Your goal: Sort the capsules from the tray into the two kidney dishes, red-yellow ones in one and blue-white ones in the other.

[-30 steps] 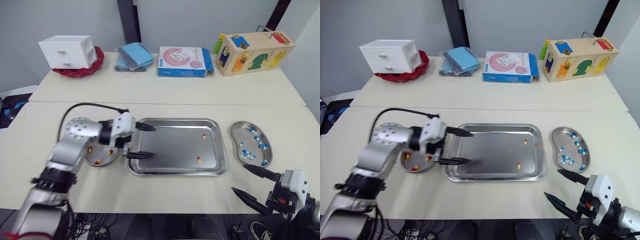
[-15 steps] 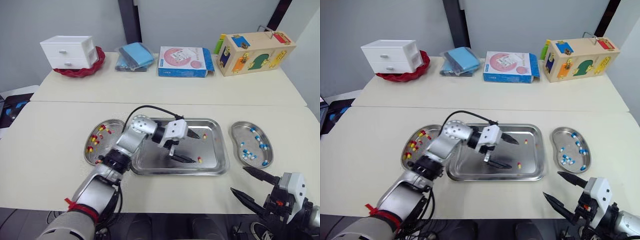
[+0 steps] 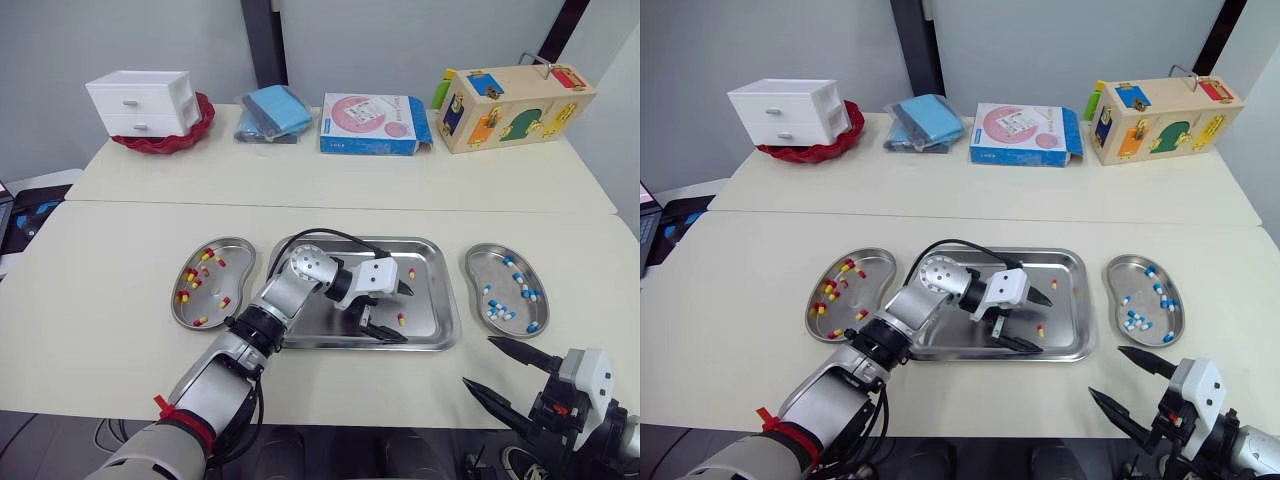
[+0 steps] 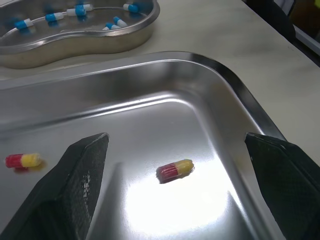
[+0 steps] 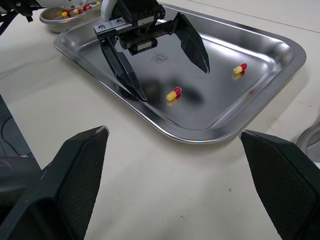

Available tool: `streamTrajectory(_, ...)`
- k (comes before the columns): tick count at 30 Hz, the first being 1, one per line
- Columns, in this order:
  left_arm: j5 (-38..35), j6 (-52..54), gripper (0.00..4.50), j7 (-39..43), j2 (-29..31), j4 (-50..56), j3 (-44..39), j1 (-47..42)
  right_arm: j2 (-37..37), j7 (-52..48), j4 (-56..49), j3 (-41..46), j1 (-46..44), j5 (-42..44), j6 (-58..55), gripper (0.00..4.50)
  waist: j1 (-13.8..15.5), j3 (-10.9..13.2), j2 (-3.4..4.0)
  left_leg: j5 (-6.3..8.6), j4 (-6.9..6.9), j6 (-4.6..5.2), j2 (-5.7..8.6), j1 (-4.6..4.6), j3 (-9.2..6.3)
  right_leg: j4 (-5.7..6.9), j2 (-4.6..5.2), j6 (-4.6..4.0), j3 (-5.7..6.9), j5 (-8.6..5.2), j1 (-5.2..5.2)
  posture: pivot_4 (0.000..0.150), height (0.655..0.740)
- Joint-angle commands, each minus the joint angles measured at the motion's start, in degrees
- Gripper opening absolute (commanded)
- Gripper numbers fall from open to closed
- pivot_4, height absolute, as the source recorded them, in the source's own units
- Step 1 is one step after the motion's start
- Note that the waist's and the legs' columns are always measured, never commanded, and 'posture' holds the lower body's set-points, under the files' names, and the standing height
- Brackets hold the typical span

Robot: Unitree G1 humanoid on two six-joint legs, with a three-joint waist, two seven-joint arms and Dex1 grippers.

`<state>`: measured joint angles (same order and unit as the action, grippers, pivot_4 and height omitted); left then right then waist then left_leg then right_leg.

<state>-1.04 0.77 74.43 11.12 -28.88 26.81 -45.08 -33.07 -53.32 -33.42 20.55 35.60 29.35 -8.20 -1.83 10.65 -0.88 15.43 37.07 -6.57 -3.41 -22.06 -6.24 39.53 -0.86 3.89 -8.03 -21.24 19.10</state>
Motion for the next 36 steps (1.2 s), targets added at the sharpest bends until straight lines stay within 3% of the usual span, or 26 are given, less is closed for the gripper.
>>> streamTrajectory(1,1.3,-1.3,3.88,-1.2,-0.3,0.3,0.2,-0.7,0.1,0.5,-1.4,0.2,0.4,0.5,0.5,4.5,0.0,0.0,0.0,0.0,0.0,0.0,0.0,0.0,0.0,0.0,0.0,0.0,0.0,0.0,0.0,0.15,0.74)
streamTrajectory(7,3.5,-3.4,2.0,-2.1,-0.4,-1.2,0.7,-0.5,0.0,1.1,-1.9,0.0,0.5,0.7,0.1,4.5,0.0,0.0,0.0,0.0,-0.01,0.0,0.0,0.0,0.0,0.0,0.0,0.0,0.0,0.0,0.0,0.15,0.74)
streamTrajectory(26,6.8,-4.6,2.0,-1.4,-0.1,-3.0,2.1,-1.0,0.0,1.5,-1.8,-0.5,0.7,0.5,0.0,4.5,0.0,0.0,0.01,0.0,0.0,0.0,0.0,0.01,0.0,0.01,0.0,0.0,0.01,0.0,-0.02,0.15,0.74)
streamTrajectory(30,7.3,-3.8,1.15,-1.0,0.0,-3.5,2.5,-1.6,-0.1,1.4,-1.3,-0.7,0.4,0.2,0.1,4.5,0.0,0.0,0.02,0.0,0.0,0.0,0.0,0.02,0.0,0.01,0.0,0.0,0.0,0.0,-0.02,0.15,0.74)
streamTrajectory(33,7.9,-3.9,0.2,-1.0,0.3,-4.1,3.0,-2.2,-0.1,1.4,-0.9,-0.9,0.1,0.1,0.3,4.5,0.0,0.0,0.01,0.0,0.01,0.0,0.0,0.04,0.0,0.04,0.0,0.0,0.0,0.0,-0.03,0.15,0.74)
streamTrajectory(36,8.3,-4.4,0.2,-1.4,0.3,-4.9,3.0,-2.7,0.1,1.2,-0.3,-0.9,0.1,-0.2,0.8,4.5,0.0,0.0,0.02,-0.01,0.01,0.01,0.0,0.06,0.0,0.06,0.0,0.0,0.0,0.0,-0.04,0.15,0.74)
